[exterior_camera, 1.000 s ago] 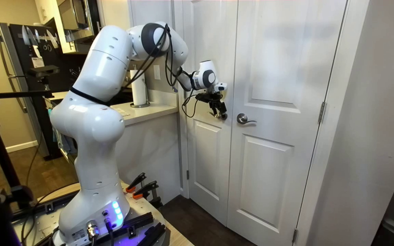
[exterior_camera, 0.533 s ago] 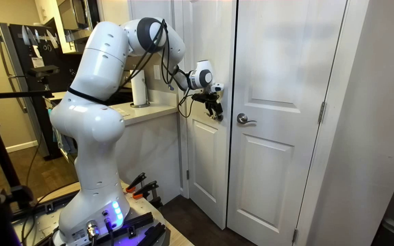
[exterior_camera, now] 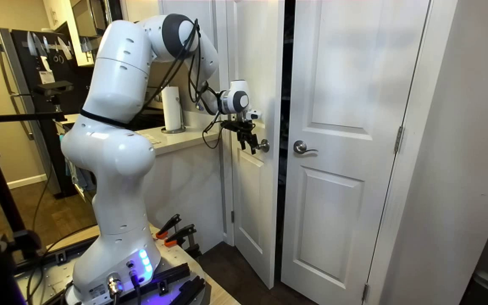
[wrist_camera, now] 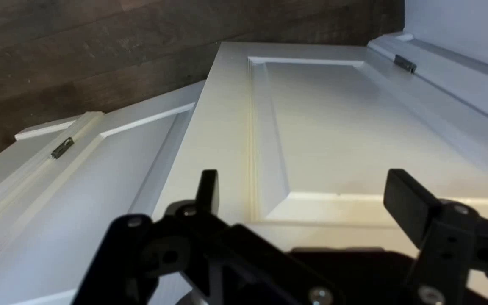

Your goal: Open the left door

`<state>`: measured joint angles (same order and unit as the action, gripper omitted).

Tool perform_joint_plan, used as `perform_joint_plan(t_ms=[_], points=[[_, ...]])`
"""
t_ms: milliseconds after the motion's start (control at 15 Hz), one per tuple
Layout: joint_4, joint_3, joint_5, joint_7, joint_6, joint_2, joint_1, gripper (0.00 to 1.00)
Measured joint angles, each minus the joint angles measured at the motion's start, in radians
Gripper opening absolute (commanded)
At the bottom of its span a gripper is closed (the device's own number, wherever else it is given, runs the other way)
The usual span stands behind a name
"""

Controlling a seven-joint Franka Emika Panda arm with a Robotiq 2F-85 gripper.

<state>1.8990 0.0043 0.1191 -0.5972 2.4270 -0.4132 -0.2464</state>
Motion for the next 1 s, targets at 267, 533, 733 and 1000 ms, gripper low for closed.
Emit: perform_joint_plan(t_ms=[267,533,733,1000], points=[[0.103,0.046,-0.037,0.000,-0.003,0.058,-0.019,1.00],[0.164,0.069,-0.038,0.001,-0.089,0.141,-0.020,1.00],[0.199,0.061,-0.036,0.001,-0.178,0.207,-0.011,1.00],[0.282,0.036,-0.034,-0.002,-0.186,0.291,0.038,1.00]])
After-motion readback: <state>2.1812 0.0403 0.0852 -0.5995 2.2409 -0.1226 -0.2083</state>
